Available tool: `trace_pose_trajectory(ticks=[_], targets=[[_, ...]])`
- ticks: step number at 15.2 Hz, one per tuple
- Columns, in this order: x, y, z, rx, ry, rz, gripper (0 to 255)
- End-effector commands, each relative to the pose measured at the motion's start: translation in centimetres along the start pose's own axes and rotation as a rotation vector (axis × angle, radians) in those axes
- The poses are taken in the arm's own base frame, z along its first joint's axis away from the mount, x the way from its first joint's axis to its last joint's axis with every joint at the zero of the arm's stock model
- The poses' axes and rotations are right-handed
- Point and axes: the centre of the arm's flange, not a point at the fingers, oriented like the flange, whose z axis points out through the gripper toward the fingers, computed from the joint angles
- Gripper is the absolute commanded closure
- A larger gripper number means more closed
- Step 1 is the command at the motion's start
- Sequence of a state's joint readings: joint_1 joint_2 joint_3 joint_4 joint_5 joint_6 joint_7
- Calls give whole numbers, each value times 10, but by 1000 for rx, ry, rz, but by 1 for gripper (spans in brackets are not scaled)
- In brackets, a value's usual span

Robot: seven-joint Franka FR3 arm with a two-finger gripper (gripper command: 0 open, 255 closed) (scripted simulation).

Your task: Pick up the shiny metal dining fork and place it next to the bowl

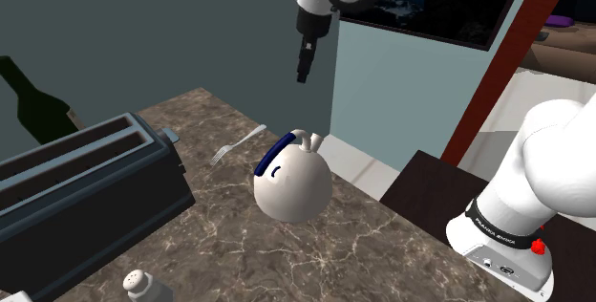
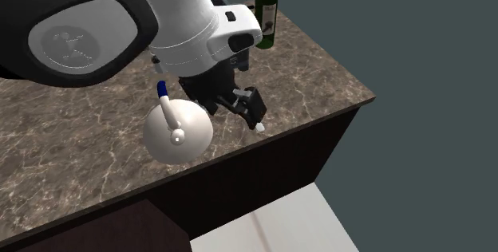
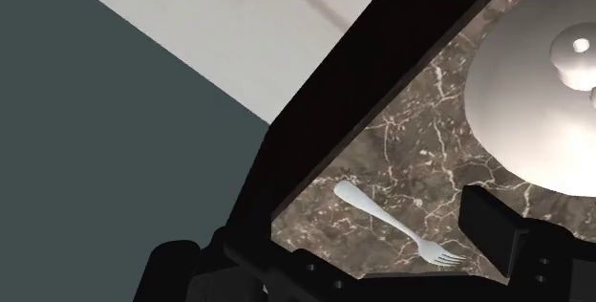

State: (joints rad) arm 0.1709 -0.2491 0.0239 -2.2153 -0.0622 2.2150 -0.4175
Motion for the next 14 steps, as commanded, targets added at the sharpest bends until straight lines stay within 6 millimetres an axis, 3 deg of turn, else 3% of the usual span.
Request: trace_pose_trajectory(ticks=[1,14], targets=[[16,-8,20,3,7,-56,0],[115,-80,133,27,44,-408,0]])
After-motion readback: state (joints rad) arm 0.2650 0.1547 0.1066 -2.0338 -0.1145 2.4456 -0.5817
